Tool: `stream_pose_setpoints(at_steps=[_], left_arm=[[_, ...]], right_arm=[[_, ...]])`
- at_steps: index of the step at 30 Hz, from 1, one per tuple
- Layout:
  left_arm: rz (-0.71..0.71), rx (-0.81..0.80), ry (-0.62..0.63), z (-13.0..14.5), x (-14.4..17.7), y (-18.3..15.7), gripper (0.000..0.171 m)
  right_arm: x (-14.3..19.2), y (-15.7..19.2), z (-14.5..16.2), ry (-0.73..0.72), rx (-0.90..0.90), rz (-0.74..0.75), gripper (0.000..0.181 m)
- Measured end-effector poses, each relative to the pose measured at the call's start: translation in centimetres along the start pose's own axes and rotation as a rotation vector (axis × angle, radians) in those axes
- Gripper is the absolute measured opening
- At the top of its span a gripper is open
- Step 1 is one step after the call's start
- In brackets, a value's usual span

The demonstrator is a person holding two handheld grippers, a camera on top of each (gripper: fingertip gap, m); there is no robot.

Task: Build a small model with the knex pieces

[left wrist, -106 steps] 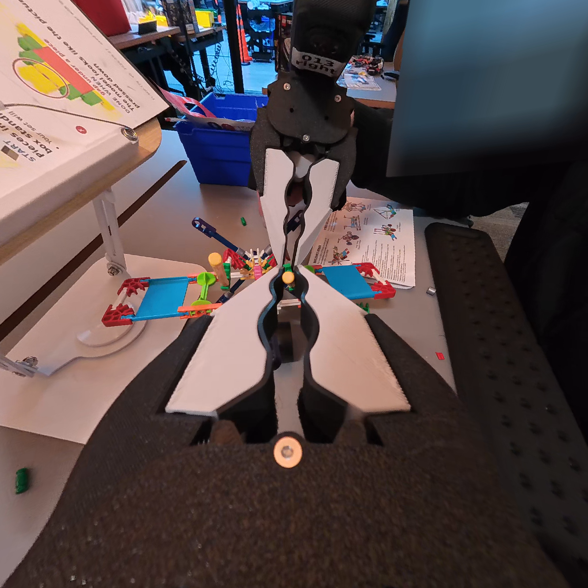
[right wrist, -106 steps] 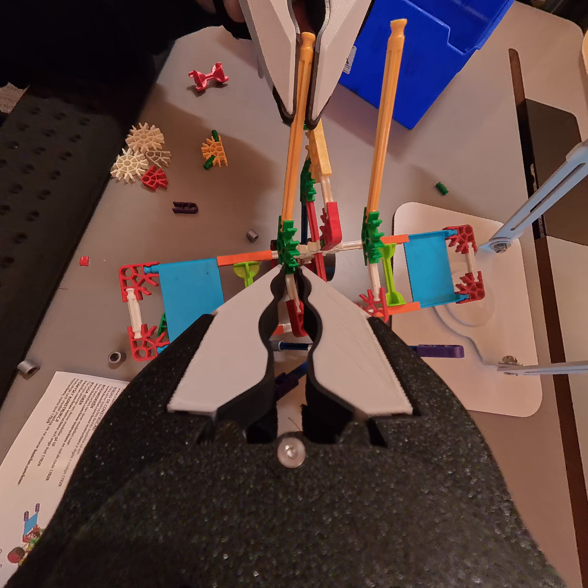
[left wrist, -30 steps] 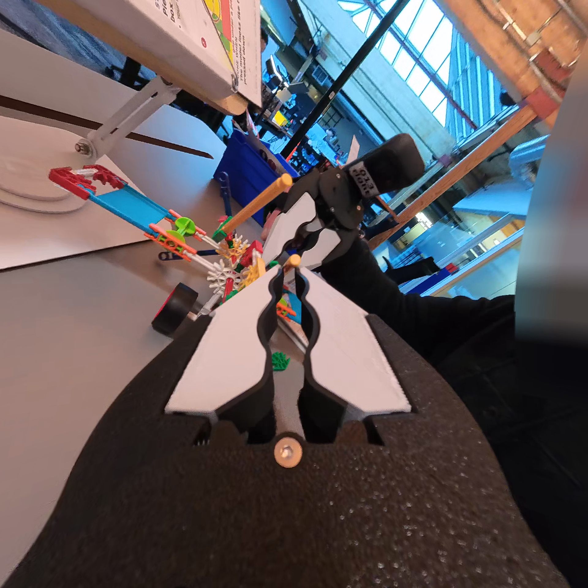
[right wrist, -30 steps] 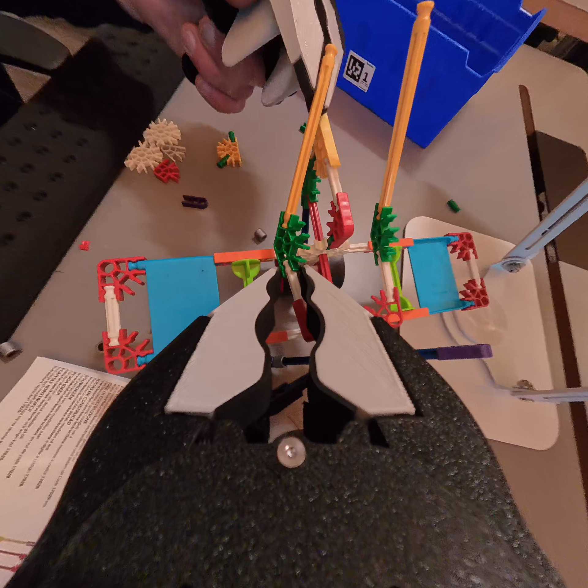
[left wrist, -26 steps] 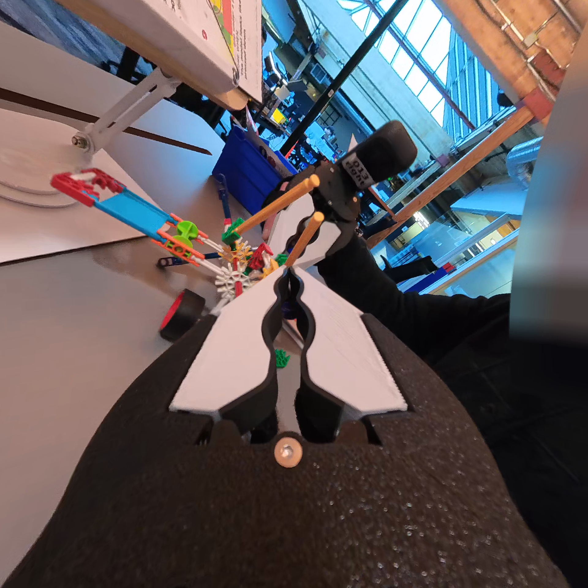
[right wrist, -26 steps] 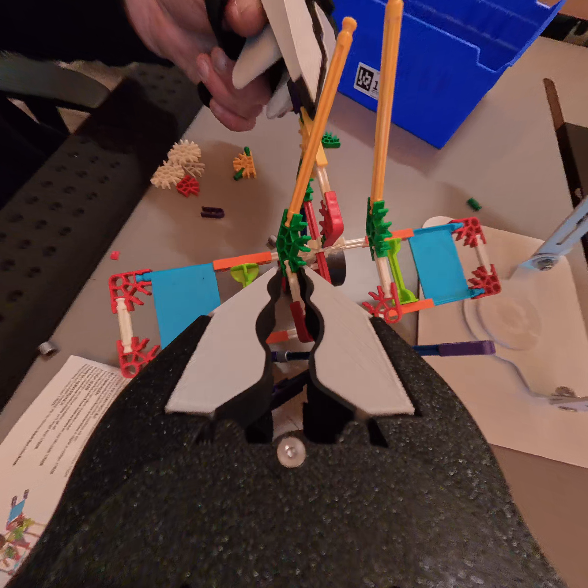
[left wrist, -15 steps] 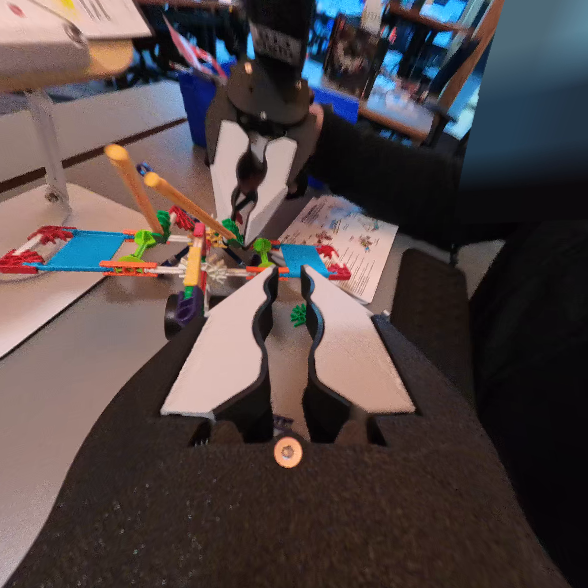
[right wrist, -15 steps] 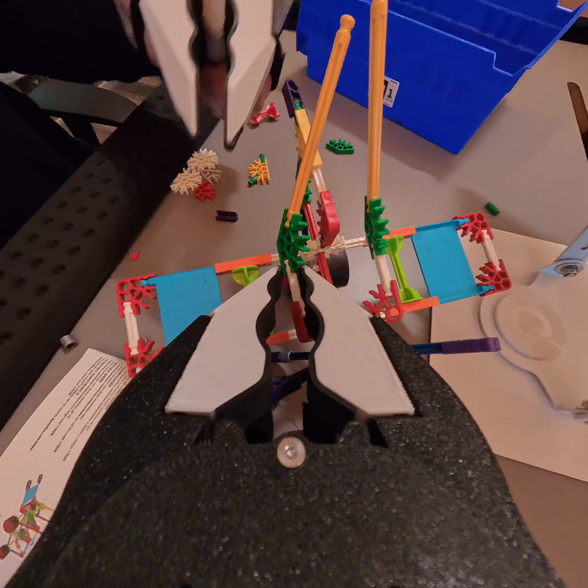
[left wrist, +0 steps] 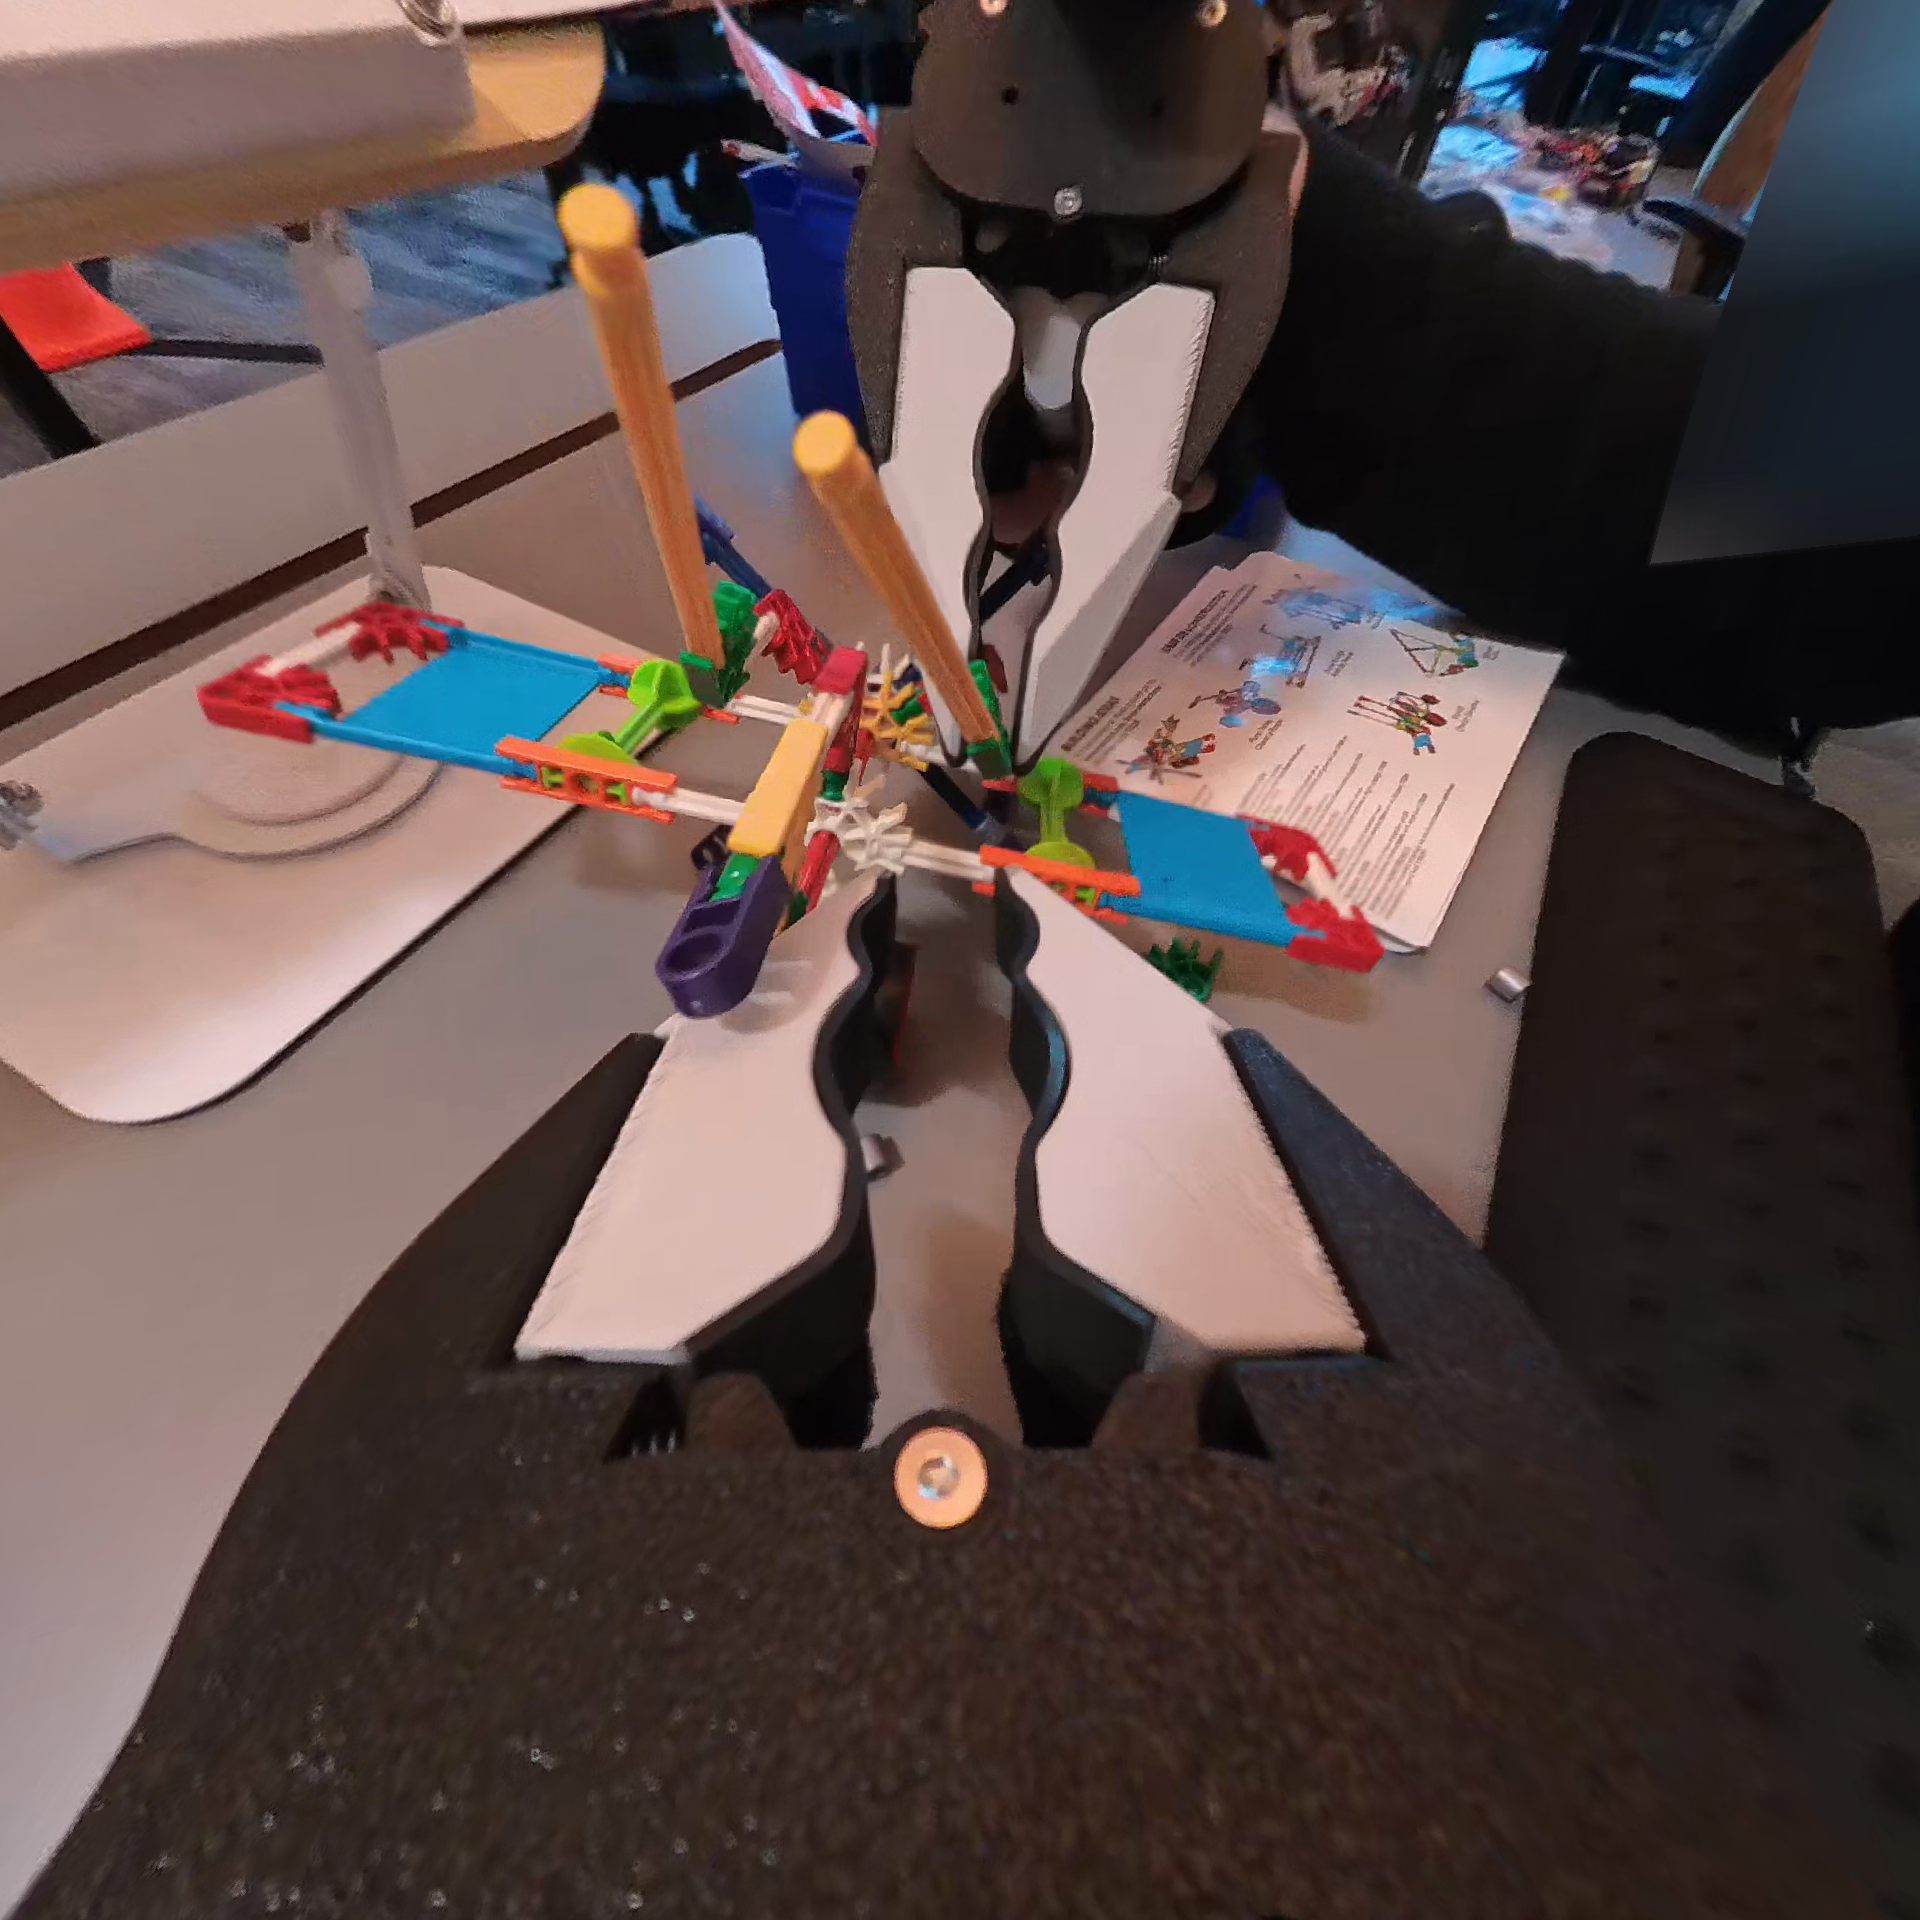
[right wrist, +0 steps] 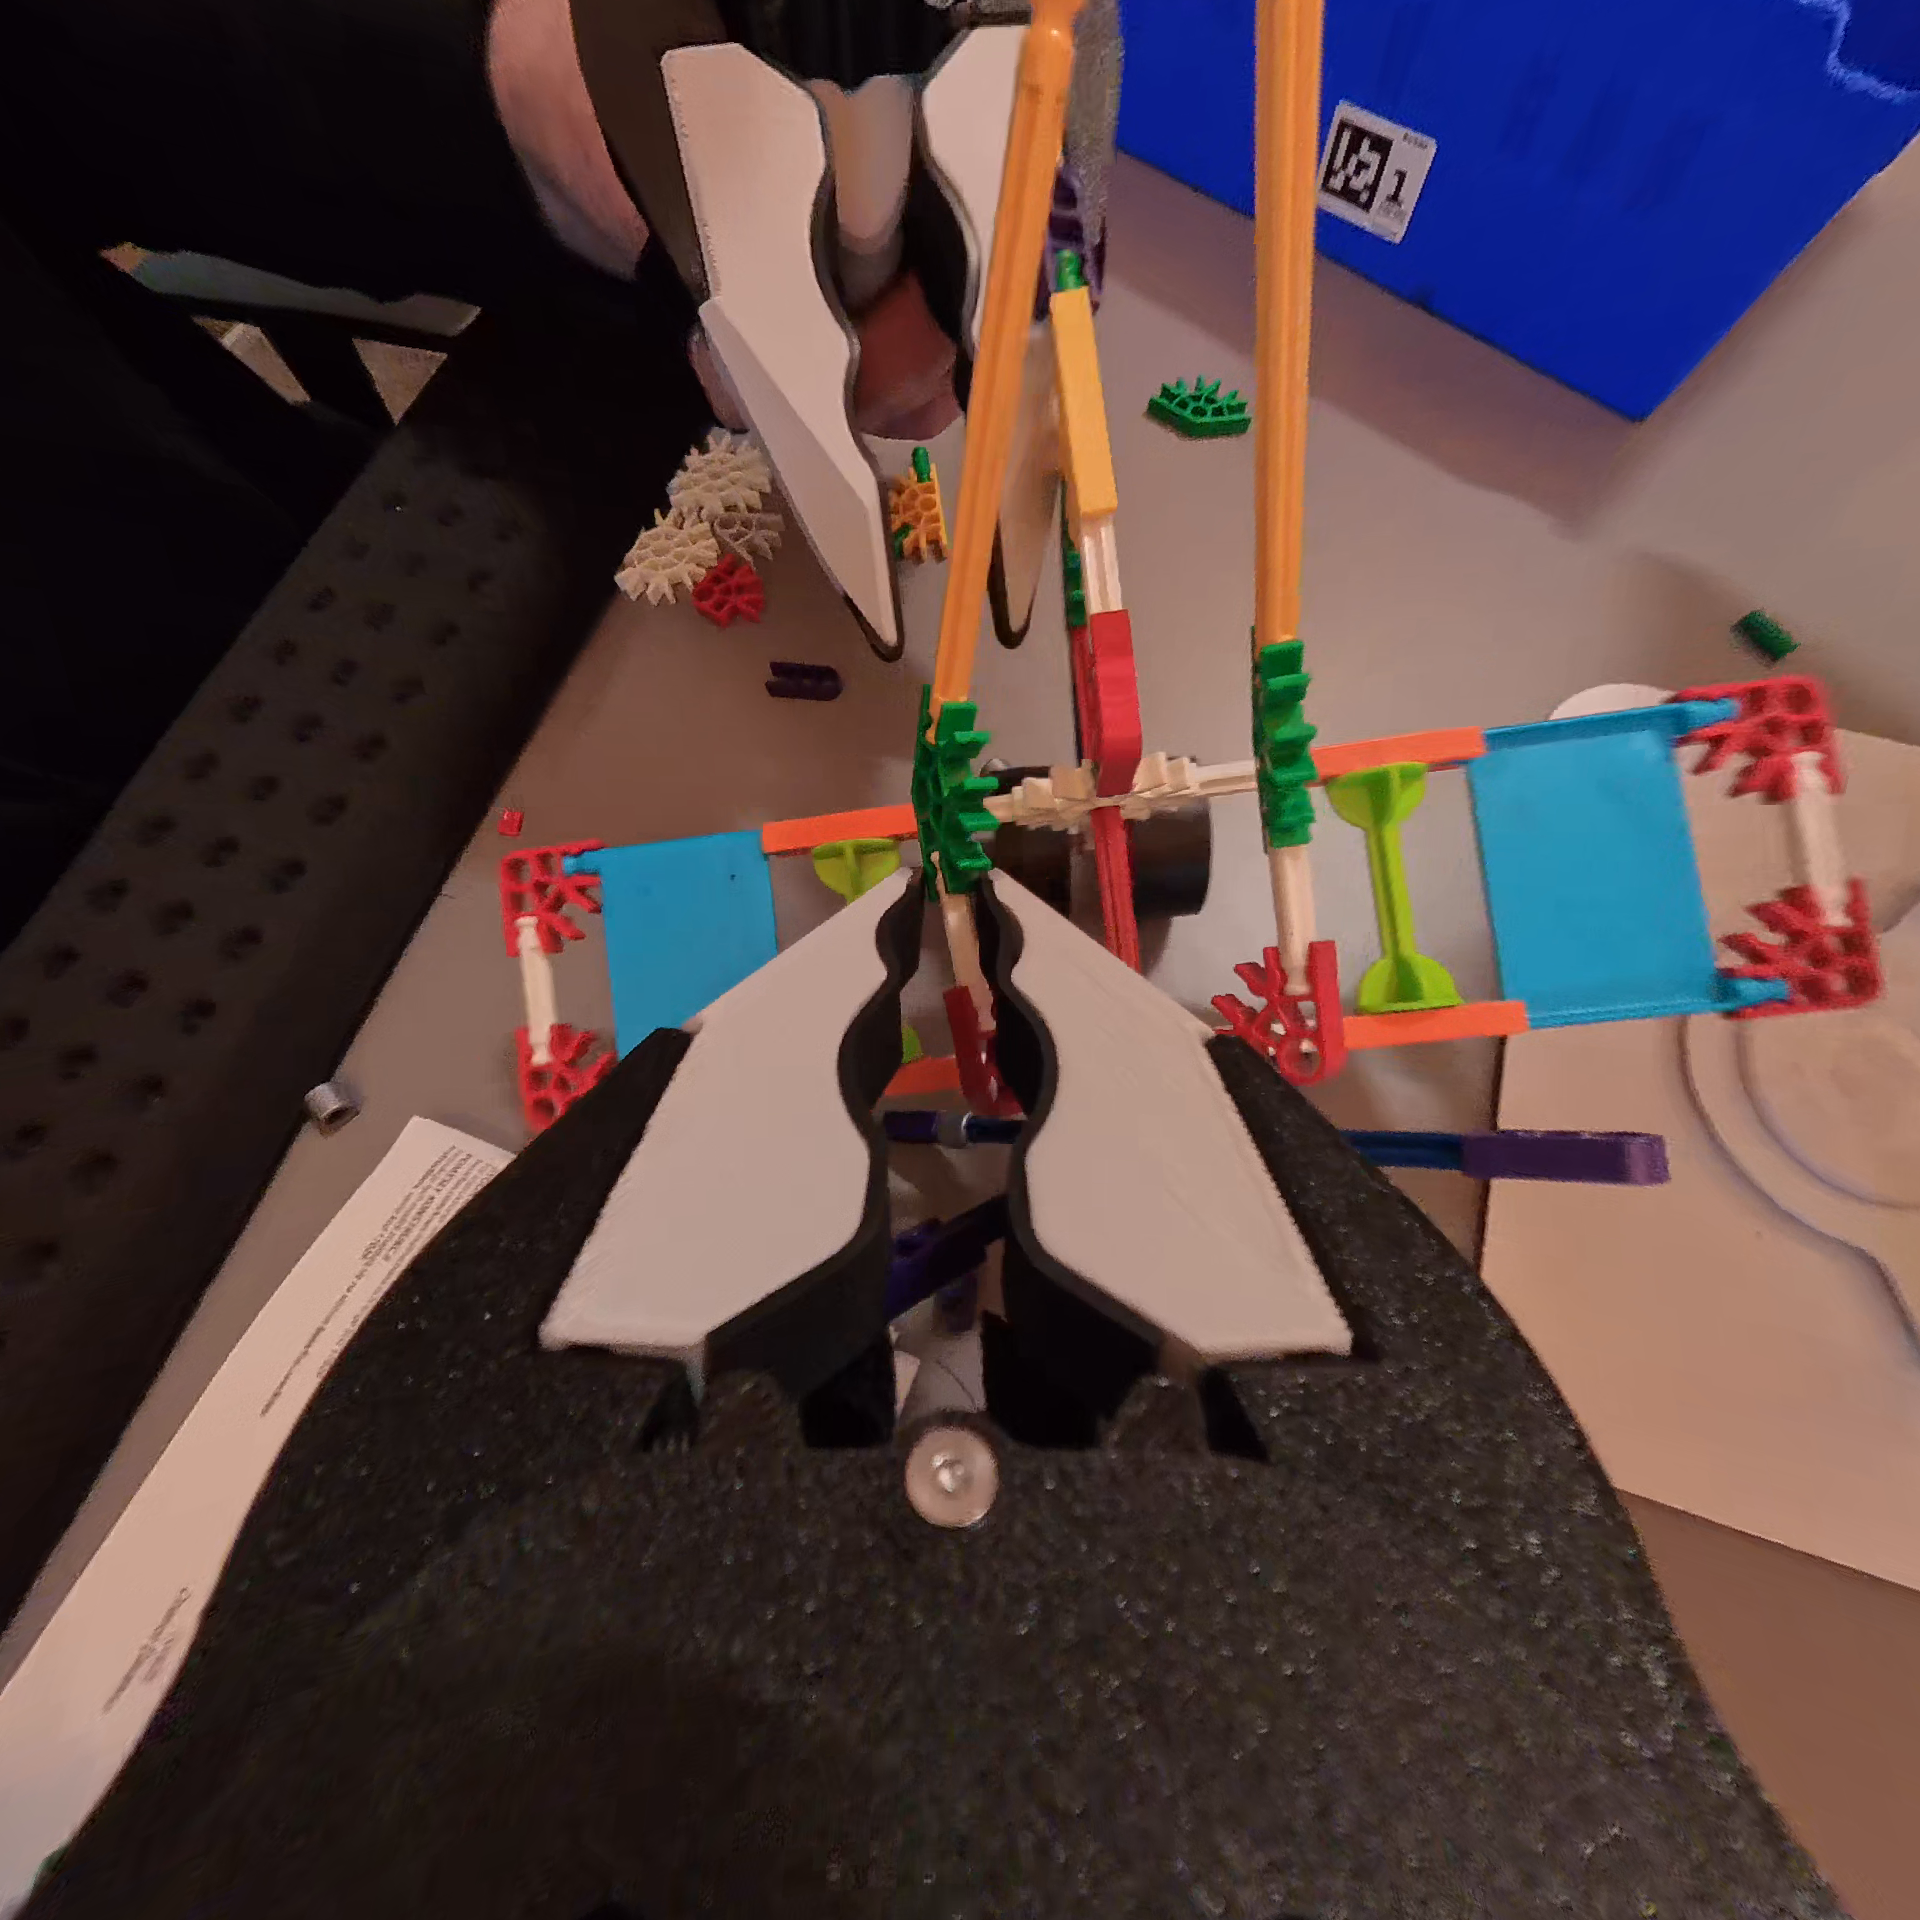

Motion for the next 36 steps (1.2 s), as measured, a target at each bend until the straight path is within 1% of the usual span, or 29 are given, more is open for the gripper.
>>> stream_pose_setpoints(at_steps=[2, 4, 5, 6, 7, 9, 12, 13, 14, 16, 19, 23, 25, 27, 28, 30, 31, 34, 36], left_arm=[[-0.020, -0.002, -0.013, -0.1, 0.0, 0.8, 0.018], [-0.010, 0.009, -0.017, -0.2, 0.1, 1.5, 0.020], [-0.011, 0.035, -0.016, -0.3, 0.1, 1.8, 0.023], [0.007, 0.063, -0.040, -0.4, 0.1, 1.9, 0.029], [0.048, 0.088, -0.076, -0.6, 0.1, 1.7, 0.028], [0.116, 0.137, -0.108, -0.7, 0.0, 1.3, 0.027], [0.165, 0.212, -0.135, -0.4, -0.1, 1.2, 0.026], [0.148, 0.230, -0.132, -0.3, -0.2, 1.3, 0.022], [0.127, 0.246, -0.141, -0.1, -0.2, 1.4, 0.014], [0.146, 0.307, -0.171, 0.1, -0.1, 1.7, 0.008], [0.150, 0.348, -0.169, 0.2, 0.1, 2.0, 0.007], [0.190, 0.486, -0.212, 0.0, 0.5, 3.0, 0.006], [0.208, 0.534, -0.226, 0.1, 0.6, 3.4, 0.006], [0.212, 0.529, -0.223, 0.2, 0.7, 3.4, 0.007], [0.221, 0.515, -0.219, 0.3, 0.7, 3.2, 0.010], [0.248, 0.489, -0.200, 0.3, 0.7, 2.8, 0.023], [0.238, 0.465, -0.193, 0.4, 0.8, 2.7, 0.025], [0.216, 0.386, -0.165, 0.6, 1.1, 2.4, 0.027], [0.193, 0.339, -0.155, 0.6, 1.2, 2.3, 0.025]], right_arm=[[-0.3, -0.1, -0.4, 0.037, -0.007, 0.001, 0.009], [-0.7, -0.4, -0.9, 0.052, -0.027, -0.002, 0.008], [-0.9, -0.6, -1.2, 0.056, -0.033, 0.008, 0.007], [-1.3, -0.8, -1.4, 0.061, -0.045, 0.015, 0.007], [-1.6, -0.9, -1.7, 0.068, -0.055, 0.020, 0.007], [-2.2, -1.2, -2.2, 0.068, -0.068, 0.046, 0.007], [-3.3, -1.3, -2.6, 0.070, -0.087, 0.049, 0.008], [-3.6, -1.2, -2.5, 0.083, -0.090, 0.051, 0.008], [-3.8, -1.2, -2.6, 0.088, -0.091, 0.057, 0.008], [-4.2, -1.0, -2.9, 0.085, -0.069, 0.074, 0.008], [-4.2, -1.0, -3.0, 0.105, -0.026, 0.106, 0.011], [-4.0, -1.0, -3.0, 0.107, 0.002, 0.119, 0.017], [-4.1, -1.2, -3.1, 0.095, 0.009, 0.132, 0.017], [-4.3, -1.5, -3.0, 0.106, 0.021, 0.159, 0.009], [-4.4, -1.5, -3.0, 0.110, 0.029, 0.157, 0.008], [-4.5, -1.4, -2.9, 0.117, 0.038, 0.148, 0.007], [-4.6, -1.4, -2.9, 0.116, 0.039, 0.145, 0.007], [-5.1, -1.4, -2.9, 0.110, 0.042, 0.134, 0.007], [-5.3, -1.3, -3.0, 0.104, 0.043, 0.130, 0.007]])
Point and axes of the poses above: each gripper's, where its closed fingertips meet, x back along the fingers, z out of its underside, y = z × x across the jaws, the point moved 8 cm from there along x, back along the fingers, and after that the axes turned 10 degrees about x, right-handed, at the moved point
